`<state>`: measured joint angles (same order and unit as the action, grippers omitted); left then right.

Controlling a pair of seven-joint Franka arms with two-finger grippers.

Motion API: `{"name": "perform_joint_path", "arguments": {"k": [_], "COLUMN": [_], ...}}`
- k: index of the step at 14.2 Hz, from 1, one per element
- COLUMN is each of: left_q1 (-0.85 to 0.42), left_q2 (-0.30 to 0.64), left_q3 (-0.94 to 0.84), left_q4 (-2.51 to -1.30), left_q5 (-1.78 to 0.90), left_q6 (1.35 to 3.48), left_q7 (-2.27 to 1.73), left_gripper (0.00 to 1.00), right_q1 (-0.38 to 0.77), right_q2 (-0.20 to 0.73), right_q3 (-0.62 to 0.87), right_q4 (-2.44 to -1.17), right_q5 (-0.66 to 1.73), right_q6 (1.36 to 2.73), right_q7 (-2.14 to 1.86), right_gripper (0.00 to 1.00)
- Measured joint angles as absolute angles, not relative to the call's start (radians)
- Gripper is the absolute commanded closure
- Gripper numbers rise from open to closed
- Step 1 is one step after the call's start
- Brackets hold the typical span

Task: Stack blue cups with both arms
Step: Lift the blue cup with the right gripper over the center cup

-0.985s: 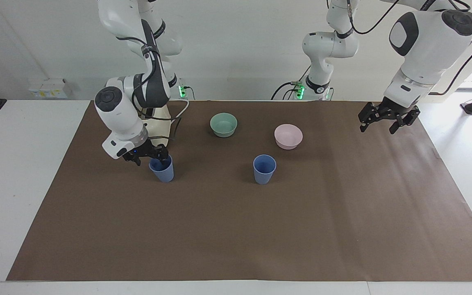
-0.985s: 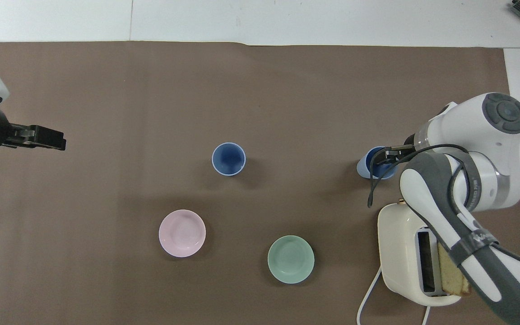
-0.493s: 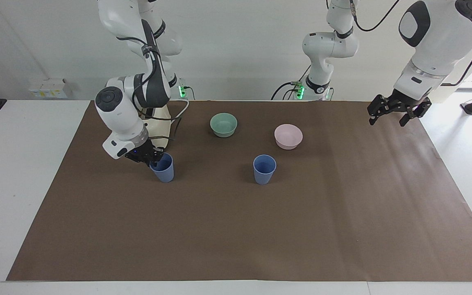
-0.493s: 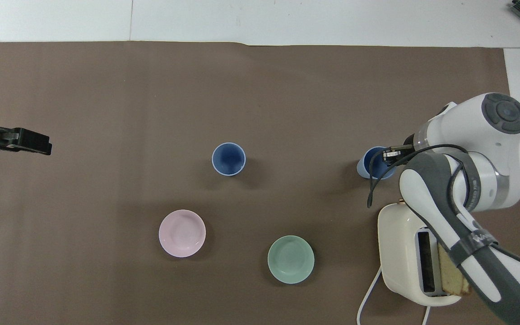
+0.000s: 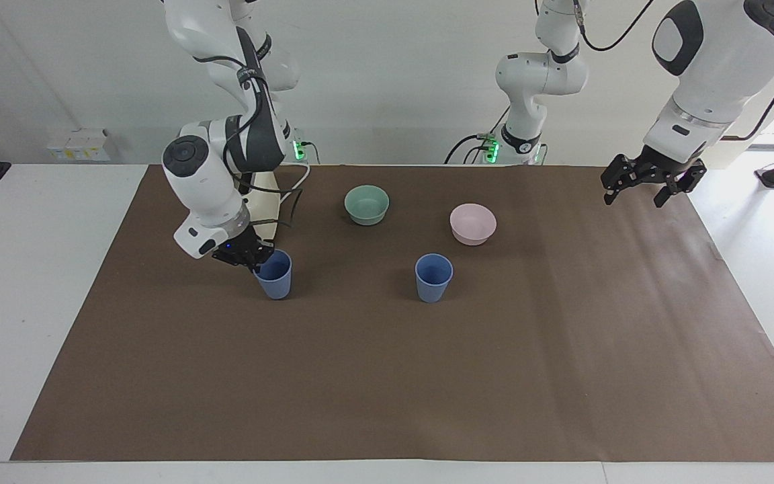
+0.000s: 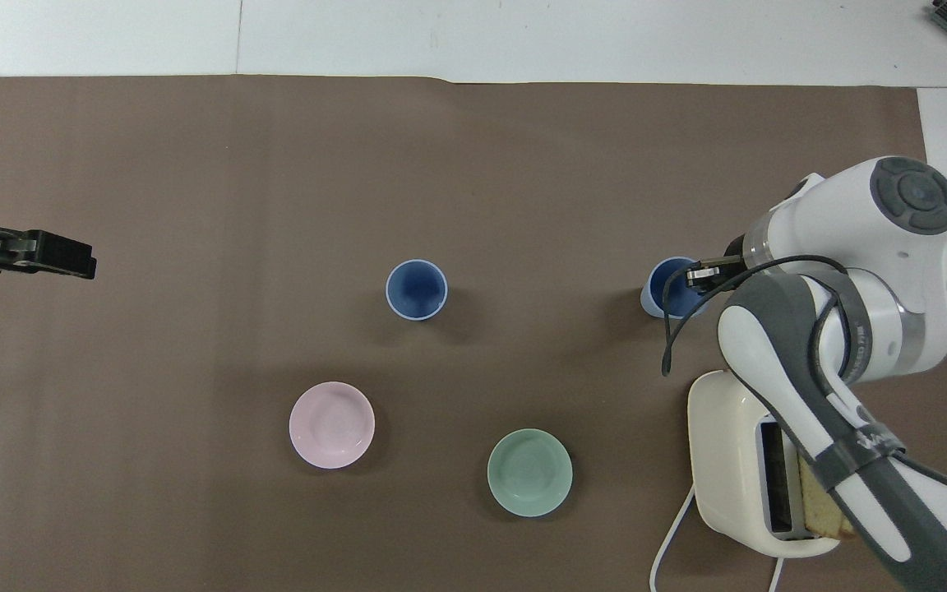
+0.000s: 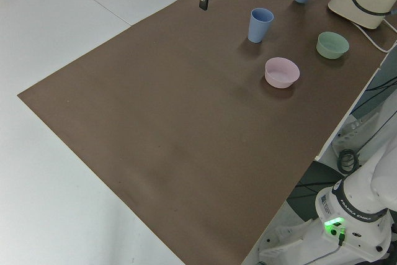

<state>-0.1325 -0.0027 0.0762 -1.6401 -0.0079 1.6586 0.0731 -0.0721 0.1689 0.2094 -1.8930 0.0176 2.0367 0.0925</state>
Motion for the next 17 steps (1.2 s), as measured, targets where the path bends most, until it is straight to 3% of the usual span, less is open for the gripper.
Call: {"name": "perform_joint_path", "arguments": {"k": [3,8,17], "left_q1": [-0.133,-0.133,-0.133], "left_q2": [-0.003,-0.002,-0.002], "left_q3": [0.076,0.076,0.077], "left_q4": [-1.64,-1.64,-1.625], "left_q5": [-0.007,-0.006,-0.005], "left_q6": [1.661,1.671,1.672], "left_q7": [0.074,0.077,0.096], "left_gripper": [0.0,0.0,0.0], "right_q1": [-0.064,0.055,0.247], "right_q2": [0.161,0.162,0.301], "right_q3": [0.275,0.291,0.291], "right_q4": [-1.773,-1.62,-1.401], "right_q5": [0.018,0.017,0.016], "right_q6": [1.942,1.824,1.834], "right_q7": [0.204,0.395,0.689], "right_gripper": [1.0,1.0,1.0]}}
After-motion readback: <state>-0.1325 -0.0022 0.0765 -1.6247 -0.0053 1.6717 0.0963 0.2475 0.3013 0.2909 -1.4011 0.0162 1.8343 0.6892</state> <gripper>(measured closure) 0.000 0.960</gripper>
